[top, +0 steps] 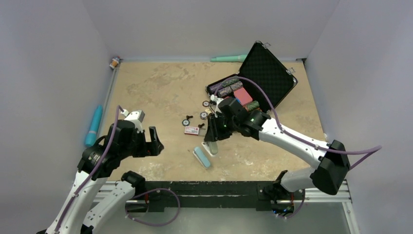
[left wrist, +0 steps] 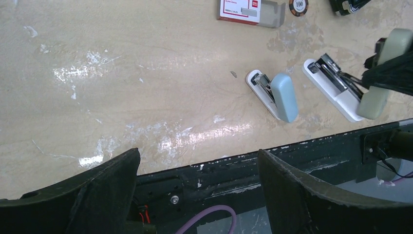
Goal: Unload the staples from the stapler
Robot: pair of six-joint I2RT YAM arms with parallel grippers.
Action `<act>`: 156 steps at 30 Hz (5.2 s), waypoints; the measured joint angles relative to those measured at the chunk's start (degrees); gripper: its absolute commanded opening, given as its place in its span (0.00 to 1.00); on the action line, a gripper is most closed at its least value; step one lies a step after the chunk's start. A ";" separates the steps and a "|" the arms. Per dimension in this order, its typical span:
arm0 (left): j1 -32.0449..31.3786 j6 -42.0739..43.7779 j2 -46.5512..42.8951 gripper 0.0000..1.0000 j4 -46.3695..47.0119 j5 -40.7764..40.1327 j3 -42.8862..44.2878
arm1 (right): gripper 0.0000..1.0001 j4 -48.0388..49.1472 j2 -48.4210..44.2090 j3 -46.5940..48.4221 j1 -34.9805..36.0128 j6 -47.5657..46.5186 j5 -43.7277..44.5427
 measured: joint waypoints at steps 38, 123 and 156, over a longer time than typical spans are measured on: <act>6.21 -14.25 1.18 1.00 21.22 24.92 6.29 | 0.00 10.29 12.57 25.57 -0.48 10.64 -17.05; 19.23 -58.97 5.70 0.00 83.65 35.87 -16.79 | 0.97 43.25 12.48 22.14 -8.50 36.87 -29.59; 19.52 -4.90 17.75 0.00 -3.15 10.32 8.55 | 0.56 19.85 6.64 14.84 -9.35 13.99 -15.65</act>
